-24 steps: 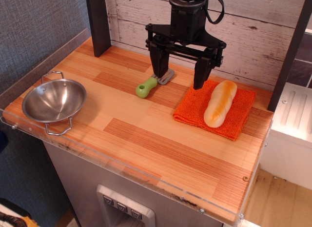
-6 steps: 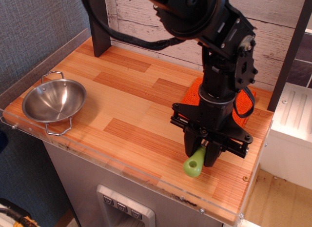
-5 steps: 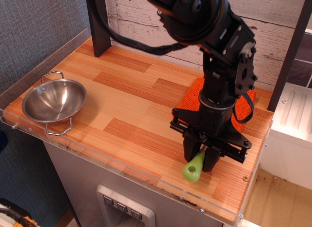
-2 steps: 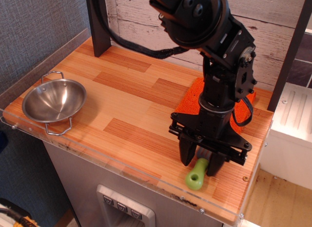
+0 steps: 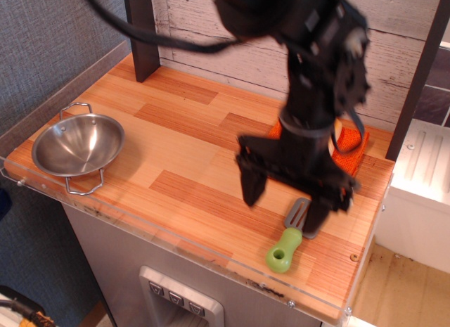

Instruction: Pickup the green cheese grinder, place it on the bottom right of the table.

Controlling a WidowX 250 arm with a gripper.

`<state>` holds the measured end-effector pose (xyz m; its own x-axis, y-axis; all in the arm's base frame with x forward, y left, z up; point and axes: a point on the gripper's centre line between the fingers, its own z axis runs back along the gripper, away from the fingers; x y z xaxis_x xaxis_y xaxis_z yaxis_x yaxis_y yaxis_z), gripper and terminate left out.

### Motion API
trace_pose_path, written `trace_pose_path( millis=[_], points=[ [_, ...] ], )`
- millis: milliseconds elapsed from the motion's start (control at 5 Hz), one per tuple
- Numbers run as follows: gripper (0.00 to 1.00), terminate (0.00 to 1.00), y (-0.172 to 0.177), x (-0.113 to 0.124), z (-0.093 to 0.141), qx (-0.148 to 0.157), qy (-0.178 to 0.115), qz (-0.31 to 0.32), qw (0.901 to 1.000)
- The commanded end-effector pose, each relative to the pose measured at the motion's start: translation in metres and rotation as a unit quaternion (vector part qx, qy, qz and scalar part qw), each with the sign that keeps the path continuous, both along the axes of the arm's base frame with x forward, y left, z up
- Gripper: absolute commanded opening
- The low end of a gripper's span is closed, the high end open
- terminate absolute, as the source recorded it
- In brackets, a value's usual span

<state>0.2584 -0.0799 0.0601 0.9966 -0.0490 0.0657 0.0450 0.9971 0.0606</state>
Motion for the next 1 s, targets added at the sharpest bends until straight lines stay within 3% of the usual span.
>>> trace_pose_path(
  millis=[0, 600, 800],
  points=[
    [1.00, 0.00, 0.0319, -0.0037, 0.0306, -0.004, -0.025, 0.048, 0.9985],
    [1.00, 0.00, 0.0315, -0.0008, 0.0235, -0.018, -0.013, 0.030, 0.9993],
    [1.00, 1.00, 0.0315, -0.0008, 0.0235, -0.018, -0.013, 0.030, 0.9993]
  ],
)
